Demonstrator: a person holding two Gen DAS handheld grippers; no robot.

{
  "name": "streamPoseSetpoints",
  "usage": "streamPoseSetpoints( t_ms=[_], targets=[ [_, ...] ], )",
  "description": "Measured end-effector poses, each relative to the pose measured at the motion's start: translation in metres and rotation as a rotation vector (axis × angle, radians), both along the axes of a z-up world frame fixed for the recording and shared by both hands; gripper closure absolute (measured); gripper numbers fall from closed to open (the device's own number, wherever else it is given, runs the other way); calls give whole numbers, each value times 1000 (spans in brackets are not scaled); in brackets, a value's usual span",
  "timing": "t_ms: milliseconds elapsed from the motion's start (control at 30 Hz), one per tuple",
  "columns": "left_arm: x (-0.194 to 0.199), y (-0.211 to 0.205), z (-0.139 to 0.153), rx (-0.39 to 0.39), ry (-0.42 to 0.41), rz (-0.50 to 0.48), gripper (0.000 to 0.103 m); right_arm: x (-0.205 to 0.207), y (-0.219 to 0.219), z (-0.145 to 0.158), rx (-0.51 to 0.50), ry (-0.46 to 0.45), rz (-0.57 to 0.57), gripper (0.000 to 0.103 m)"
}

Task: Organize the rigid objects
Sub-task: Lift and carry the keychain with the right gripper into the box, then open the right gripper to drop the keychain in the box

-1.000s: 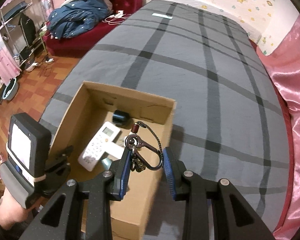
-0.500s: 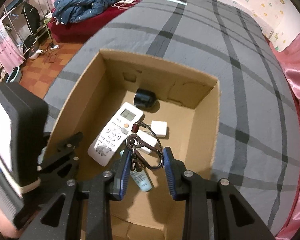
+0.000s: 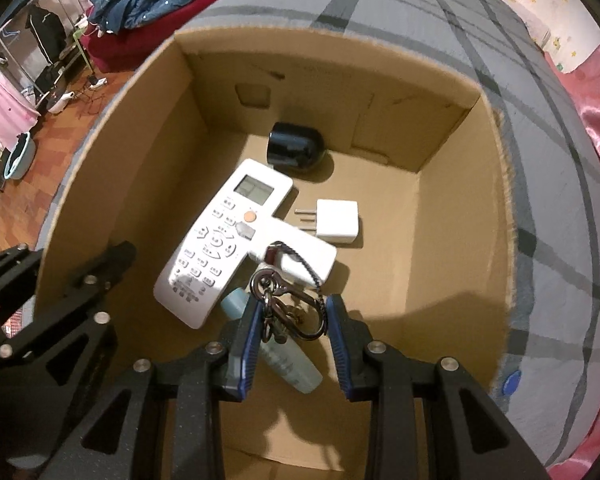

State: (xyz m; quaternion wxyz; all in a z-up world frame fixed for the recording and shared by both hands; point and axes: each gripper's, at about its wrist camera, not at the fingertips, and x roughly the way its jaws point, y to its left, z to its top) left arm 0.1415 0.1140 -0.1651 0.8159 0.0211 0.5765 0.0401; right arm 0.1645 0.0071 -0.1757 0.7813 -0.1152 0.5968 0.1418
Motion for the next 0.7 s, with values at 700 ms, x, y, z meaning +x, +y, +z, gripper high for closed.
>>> streamPoseSetpoints(
  t_ms=[700],
  targets=[
    [0, 0, 0, 5, -1, -1, 89, 0, 2, 6, 8, -10, 5, 41]
  ],
)
